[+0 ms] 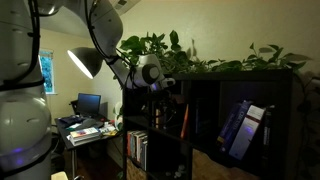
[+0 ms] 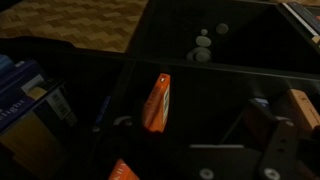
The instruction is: Change the position of the book from vertical to horizontally on the shelf
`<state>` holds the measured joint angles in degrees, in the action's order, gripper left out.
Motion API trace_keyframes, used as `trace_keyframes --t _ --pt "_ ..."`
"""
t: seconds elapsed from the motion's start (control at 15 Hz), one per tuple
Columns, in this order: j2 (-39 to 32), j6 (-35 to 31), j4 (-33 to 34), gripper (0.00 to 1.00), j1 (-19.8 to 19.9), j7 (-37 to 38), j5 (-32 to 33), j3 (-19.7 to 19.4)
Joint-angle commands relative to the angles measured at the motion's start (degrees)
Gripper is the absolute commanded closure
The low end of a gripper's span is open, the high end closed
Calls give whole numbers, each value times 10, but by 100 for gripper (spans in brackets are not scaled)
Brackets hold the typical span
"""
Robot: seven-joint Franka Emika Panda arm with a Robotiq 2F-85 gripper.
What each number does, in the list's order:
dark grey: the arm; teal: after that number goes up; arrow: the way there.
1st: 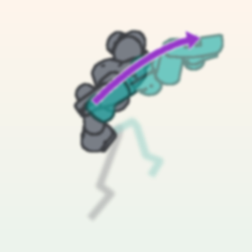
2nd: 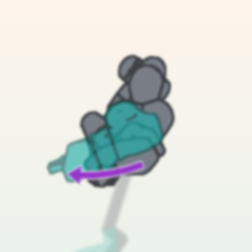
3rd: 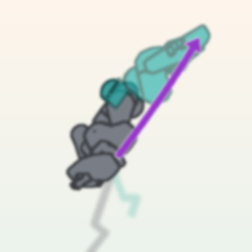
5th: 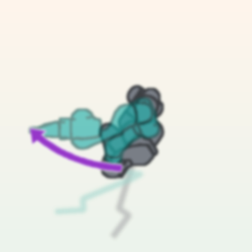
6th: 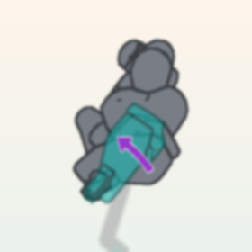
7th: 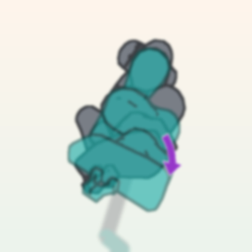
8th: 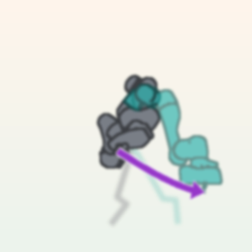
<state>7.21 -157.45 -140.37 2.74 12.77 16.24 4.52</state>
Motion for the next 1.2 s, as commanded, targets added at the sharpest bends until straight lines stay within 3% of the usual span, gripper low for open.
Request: trace_keyframes --t 0.0,0.47,0.93,1.13 --pt "-4 -27 -5 0 -4 -17 -17 -12" --pt "-28 -77 -8 0 4 -19 -42 -37" --pt "-41 -105 -14 0 -18 -84 -169 -43" --pt "-49 -115 -11 0 -22 -103 -191 -42"
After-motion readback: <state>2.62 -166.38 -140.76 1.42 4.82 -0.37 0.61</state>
